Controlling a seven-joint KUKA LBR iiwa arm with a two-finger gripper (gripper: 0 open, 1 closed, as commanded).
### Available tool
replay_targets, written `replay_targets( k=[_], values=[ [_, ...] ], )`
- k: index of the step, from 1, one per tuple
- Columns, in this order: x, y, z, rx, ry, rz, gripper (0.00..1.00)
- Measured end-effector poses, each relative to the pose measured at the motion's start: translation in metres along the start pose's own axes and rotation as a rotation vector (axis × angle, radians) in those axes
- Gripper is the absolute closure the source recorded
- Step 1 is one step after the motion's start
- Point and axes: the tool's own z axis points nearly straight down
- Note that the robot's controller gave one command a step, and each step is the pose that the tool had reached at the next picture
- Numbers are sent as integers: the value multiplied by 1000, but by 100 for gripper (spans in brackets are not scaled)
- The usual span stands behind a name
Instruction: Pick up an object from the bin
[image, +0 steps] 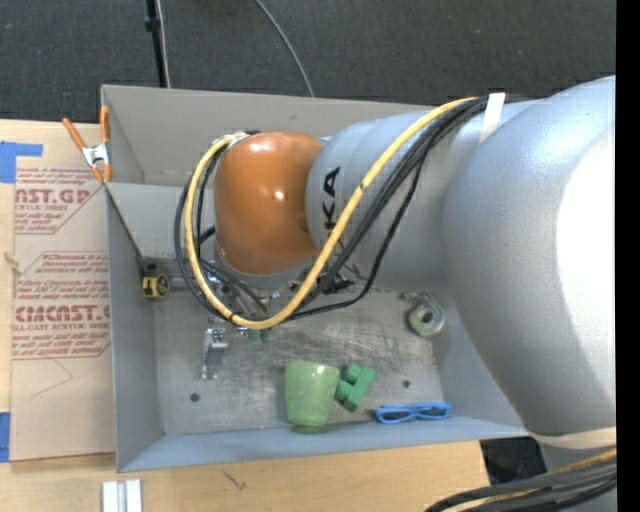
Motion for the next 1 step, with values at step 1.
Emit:
replay_targets(
  k=[1],
  values=[
    [9, -131, 12, 3, 2, -409, 0]
  ],
)
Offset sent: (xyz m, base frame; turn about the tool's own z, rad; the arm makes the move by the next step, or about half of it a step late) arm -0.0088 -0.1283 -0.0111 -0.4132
